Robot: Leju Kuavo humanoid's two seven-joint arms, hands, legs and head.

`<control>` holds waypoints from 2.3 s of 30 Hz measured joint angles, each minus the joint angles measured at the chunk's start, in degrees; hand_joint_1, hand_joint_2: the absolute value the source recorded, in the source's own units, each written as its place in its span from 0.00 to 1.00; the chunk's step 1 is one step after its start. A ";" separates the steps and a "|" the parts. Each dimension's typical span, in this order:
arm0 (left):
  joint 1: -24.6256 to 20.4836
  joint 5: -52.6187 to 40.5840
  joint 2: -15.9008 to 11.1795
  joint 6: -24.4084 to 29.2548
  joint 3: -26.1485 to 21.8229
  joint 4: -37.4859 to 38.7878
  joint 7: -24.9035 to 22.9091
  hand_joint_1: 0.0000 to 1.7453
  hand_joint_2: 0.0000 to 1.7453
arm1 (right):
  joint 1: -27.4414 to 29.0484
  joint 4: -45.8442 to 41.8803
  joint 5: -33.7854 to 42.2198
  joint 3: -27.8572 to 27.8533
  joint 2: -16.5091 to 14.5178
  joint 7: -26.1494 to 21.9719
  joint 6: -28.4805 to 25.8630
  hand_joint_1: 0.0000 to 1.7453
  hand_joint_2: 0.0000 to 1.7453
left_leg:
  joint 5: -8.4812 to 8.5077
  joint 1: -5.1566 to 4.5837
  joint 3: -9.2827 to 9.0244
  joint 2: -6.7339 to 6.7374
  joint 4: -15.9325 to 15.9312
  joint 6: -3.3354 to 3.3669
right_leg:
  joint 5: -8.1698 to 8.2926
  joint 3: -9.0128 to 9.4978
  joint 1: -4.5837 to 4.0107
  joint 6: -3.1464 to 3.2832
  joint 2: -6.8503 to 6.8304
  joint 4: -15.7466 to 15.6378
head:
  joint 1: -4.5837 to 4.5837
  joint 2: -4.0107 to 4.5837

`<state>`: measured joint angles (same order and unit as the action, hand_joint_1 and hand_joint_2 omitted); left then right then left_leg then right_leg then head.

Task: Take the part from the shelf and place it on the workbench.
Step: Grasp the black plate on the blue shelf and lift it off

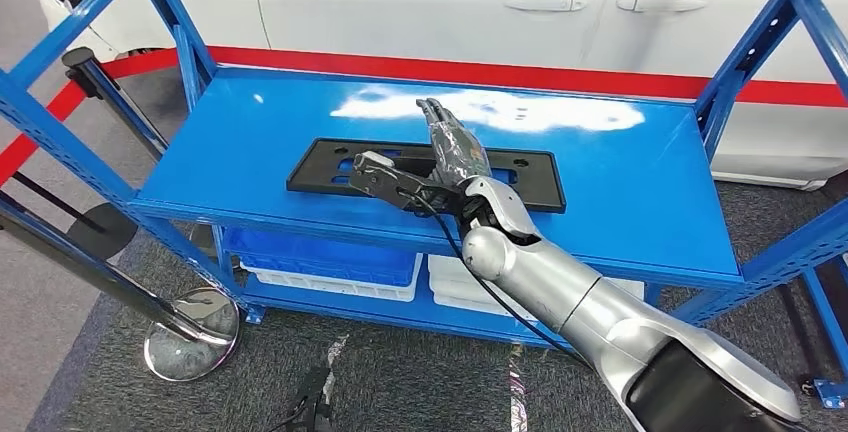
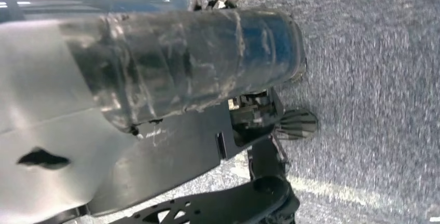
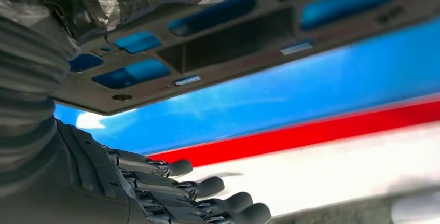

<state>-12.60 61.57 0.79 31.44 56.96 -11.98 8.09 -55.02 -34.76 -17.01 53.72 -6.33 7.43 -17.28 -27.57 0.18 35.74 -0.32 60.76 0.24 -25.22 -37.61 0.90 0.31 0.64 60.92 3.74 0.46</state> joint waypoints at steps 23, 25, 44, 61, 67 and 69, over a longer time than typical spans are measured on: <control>-0.09 -0.27 0.91 0.63 1.01 0.00 -0.63 0.00 0.00 | 2.95 4.77 0.68 2.23 -2.38 -1.85 14.12 0.00 1.00 | 1.56 0.00 -1.22 -0.11 -2.34 1.98 | -3.44 -4.96 -0.34 -1.09 -0.12 10.46 | 0.28 0.00; -0.14 -0.25 1.02 0.67 1.03 0.00 -0.72 0.00 0.00 | 2.93 5.38 0.33 2.40 -2.73 -1.79 14.34 0.00 1.00 | 0.76 -0.08 -1.37 -0.17 -1.66 1.65 | -0.15 -1.72 -0.41 -0.79 -0.17 3.11 | 0.30 0.00; -0.52 -0.43 0.86 -0.37 1.39 0.00 -1.29 0.00 0.00 | 4.86 11.70 -3.17 3.27 -4.04 6.25 9.84 0.00 1.00 | 2.82 -0.55 0.81 -0.11 -1.66 0.35 | -0.70 2.07 -0.60 0.10 0.31 -1.16 | 0.92 0.00; -0.17 -1.12 1.40 -0.19 1.54 0.00 -1.03 0.00 0.00 | 3.84 13.74 -24.91 9.50 -0.58 19.22 -10.95 0.00 1.00 | 2.63 -0.56 0.75 0.00 -1.48 0.66 | -0.99 2.35 -0.62 -0.10 0.04 -1.07 | 0.75 0.00; -0.12 -1.13 1.52 -0.11 1.62 0.00 -0.89 0.00 0.00 | 3.83 13.92 -25.15 10.25 -0.32 19.47 -9.47 0.99 1.00 | -4.19 -0.02 7.14 0.05 12.92 -0.97 | -0.74 2.67 -0.33 0.82 -0.04 -1.50 | 1.12 0.00; -0.08 -1.11 1.53 -0.11 1.66 0.00 -0.81 0.00 0.00 | 3.89 13.98 -25.13 10.46 -0.26 19.27 -7.71 1.00 1.00 | -2.34 0.04 6.89 0.06 11.99 -0.98 | -0.83 2.76 -0.33 0.88 0.03 -1.49 | 1.13 0.00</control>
<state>-12.69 60.46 2.33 31.32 58.63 -11.98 7.28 -51.13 -20.79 -42.13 64.19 -6.59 26.70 -24.99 -29.91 0.21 42.63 -0.27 72.75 -0.74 -26.05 -34.85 0.56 1.19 0.67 59.43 4.87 0.46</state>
